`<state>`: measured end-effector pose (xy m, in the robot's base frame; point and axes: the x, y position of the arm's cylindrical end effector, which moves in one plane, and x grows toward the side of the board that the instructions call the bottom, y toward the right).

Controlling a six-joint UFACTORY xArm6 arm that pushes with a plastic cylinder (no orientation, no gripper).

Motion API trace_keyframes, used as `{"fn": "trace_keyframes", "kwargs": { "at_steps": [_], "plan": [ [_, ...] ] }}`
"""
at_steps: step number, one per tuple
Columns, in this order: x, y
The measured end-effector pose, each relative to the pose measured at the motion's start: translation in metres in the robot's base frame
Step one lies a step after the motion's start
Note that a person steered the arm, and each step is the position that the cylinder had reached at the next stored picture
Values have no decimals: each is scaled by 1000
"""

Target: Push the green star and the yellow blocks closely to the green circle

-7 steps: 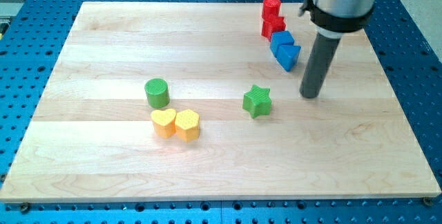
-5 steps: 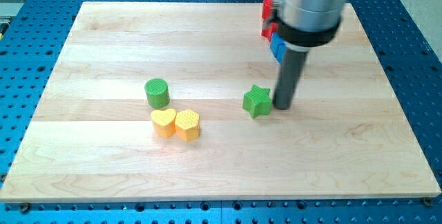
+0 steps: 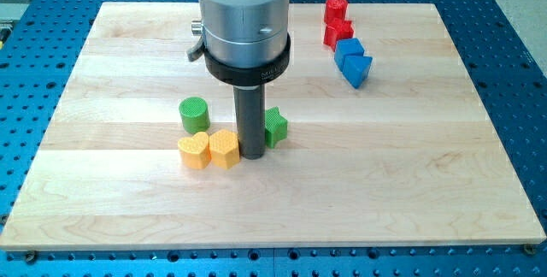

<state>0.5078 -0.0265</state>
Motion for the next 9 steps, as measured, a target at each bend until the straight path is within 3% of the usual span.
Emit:
{"fn": "trace_keyframes", "kwargs": {
  "at_steps": [1, 3, 4, 5, 6, 7, 8, 9],
  "plan": [
    [19, 18],
    [-28, 33],
    [-28, 39],
    [-45, 145],
    [-99, 248],
    [-175, 255],
    [-202, 203],
    [-199, 150]
  ]
}}
